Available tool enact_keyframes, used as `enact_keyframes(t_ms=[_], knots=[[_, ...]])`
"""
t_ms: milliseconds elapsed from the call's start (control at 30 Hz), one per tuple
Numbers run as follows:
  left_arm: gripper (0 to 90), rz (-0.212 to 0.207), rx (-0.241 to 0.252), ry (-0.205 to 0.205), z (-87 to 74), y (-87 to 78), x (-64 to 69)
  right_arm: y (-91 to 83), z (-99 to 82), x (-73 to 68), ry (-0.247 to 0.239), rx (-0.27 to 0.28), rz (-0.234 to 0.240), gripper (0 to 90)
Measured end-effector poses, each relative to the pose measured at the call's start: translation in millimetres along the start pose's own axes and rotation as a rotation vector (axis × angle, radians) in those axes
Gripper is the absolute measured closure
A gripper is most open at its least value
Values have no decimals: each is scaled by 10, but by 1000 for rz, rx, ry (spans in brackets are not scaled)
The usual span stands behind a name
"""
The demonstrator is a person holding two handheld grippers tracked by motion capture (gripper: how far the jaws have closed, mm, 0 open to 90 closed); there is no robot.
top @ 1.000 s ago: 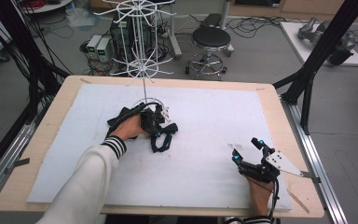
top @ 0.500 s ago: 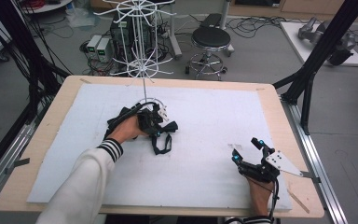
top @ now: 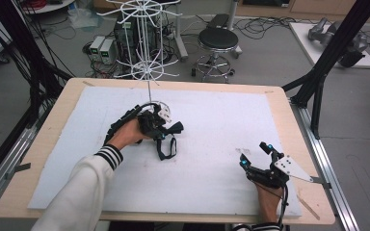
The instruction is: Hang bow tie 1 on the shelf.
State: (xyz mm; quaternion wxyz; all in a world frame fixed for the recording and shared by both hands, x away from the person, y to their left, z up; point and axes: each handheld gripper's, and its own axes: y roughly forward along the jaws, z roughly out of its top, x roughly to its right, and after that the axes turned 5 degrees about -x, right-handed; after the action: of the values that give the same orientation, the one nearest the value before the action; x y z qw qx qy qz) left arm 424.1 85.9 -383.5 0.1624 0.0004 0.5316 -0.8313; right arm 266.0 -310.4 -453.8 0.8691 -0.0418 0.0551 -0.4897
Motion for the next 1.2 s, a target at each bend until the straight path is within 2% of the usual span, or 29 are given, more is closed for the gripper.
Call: enact_keyframes(t_ms=[33, 400, 633, 767, 1200], knots=[[748, -3, 15, -15, -10, -24, 5, -1, 1, -1, 1, 0, -1, 111], [748, 19, 81, -56, -127, -185, 71, -3, -1, -4, -2, -1, 1, 111], [748, 40, 158, -86, -142, -379, 95, -1, -1, -3, -6, 3, -4, 111], [748, 50, 159, -92, -163, -464, 102, -4, -1, -3, 0, 0, -5, 111], [748, 46, 235, -127, -192, -619, 140, 0, -1, -2, -6, -1, -10, 111]])
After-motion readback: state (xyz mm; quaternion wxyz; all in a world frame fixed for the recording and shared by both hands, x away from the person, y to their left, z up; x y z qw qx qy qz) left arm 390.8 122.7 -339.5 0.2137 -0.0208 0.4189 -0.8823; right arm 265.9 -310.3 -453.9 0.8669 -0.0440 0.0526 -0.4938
